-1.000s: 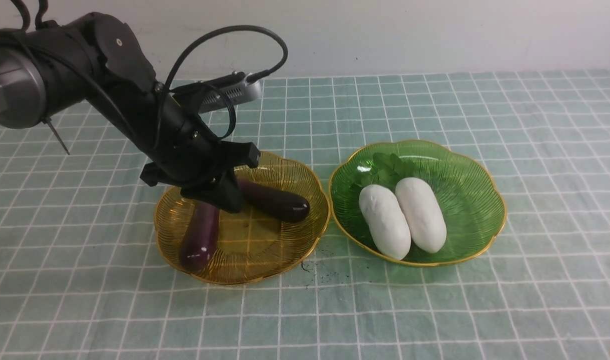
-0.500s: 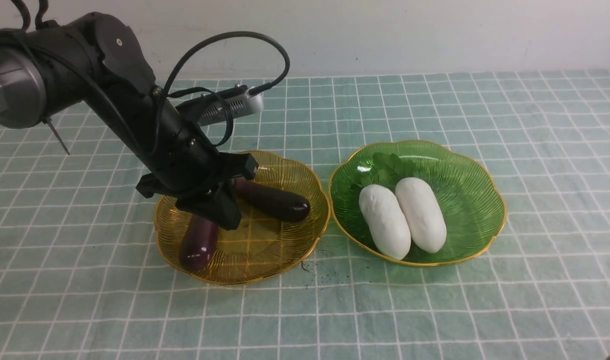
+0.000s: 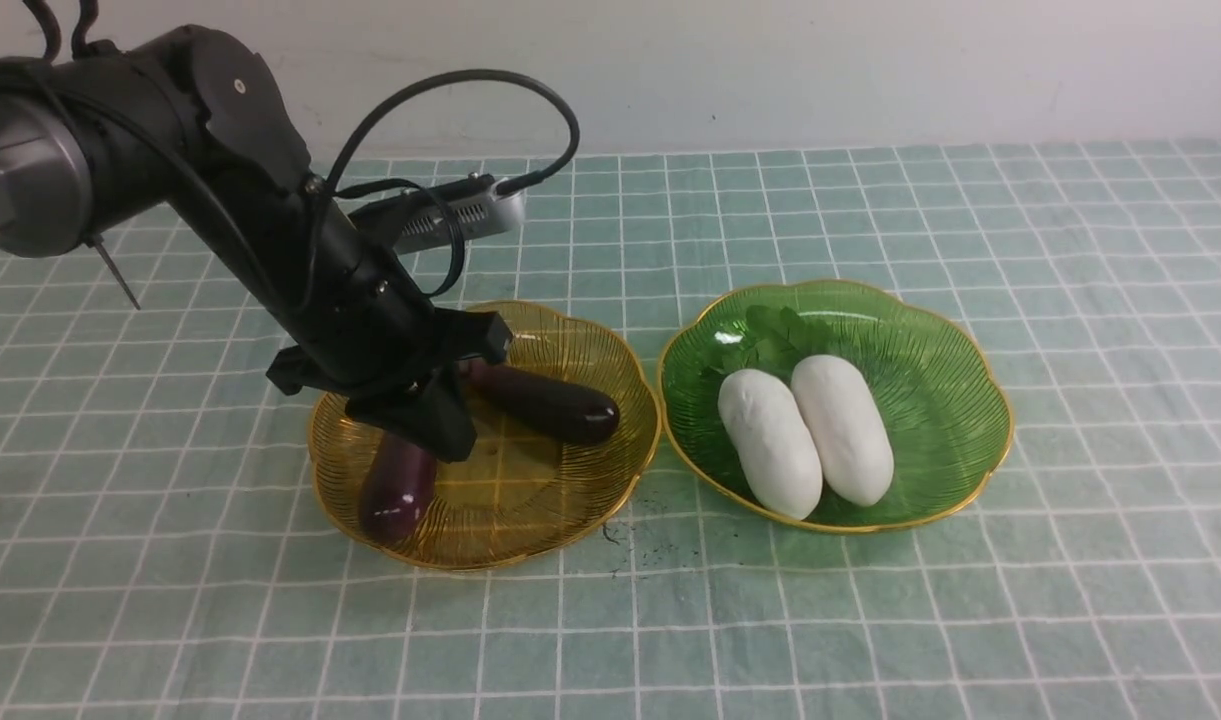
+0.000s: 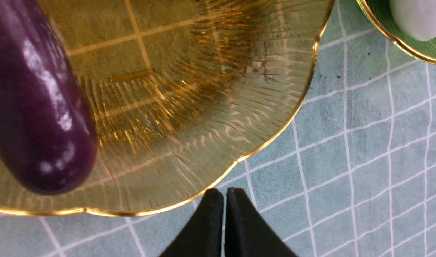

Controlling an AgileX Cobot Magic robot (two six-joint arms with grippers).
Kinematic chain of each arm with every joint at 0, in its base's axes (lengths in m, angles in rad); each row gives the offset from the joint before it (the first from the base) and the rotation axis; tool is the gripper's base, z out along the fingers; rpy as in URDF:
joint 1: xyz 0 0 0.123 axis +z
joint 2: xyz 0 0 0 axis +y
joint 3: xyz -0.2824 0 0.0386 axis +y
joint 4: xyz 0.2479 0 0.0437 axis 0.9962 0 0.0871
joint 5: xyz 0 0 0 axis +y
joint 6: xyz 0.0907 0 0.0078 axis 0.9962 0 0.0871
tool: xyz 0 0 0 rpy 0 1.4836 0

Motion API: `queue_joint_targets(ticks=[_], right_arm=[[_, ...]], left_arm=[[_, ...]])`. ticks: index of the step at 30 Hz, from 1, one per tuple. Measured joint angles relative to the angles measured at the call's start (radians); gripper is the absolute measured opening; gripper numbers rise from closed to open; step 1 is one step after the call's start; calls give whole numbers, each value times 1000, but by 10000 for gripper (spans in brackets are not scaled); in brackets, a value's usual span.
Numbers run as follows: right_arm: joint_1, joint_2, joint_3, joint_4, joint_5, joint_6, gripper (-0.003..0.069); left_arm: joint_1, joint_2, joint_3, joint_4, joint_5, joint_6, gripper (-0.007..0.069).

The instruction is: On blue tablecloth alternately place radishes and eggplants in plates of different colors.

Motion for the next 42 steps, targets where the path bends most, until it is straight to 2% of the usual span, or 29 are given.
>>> queue_joint_targets(ticks=[4, 12, 19, 25, 37, 42], right_arm=[[-123, -1, 65, 0, -3, 0, -15], [-276, -1, 143, 0, -59, 0, -15], [-428, -1, 152, -3, -113, 0, -15], [-450, -1, 152, -30, -121, 0, -15], [-458, -1, 153, -37, -122, 0, -15], [-519, -1, 153, -37, -122, 0, -15]], left_arm=[[0, 0, 0, 35, 0, 0, -8], [0, -45, -1, 145, 1, 1, -8], [0, -203, -1, 214, 19, 8, -8], [0, -367, -1, 214, 25, 50, -8], [0, -758, 14, 218, 47, 56, -7], [0, -972, 124, 294, 53, 56, -7]])
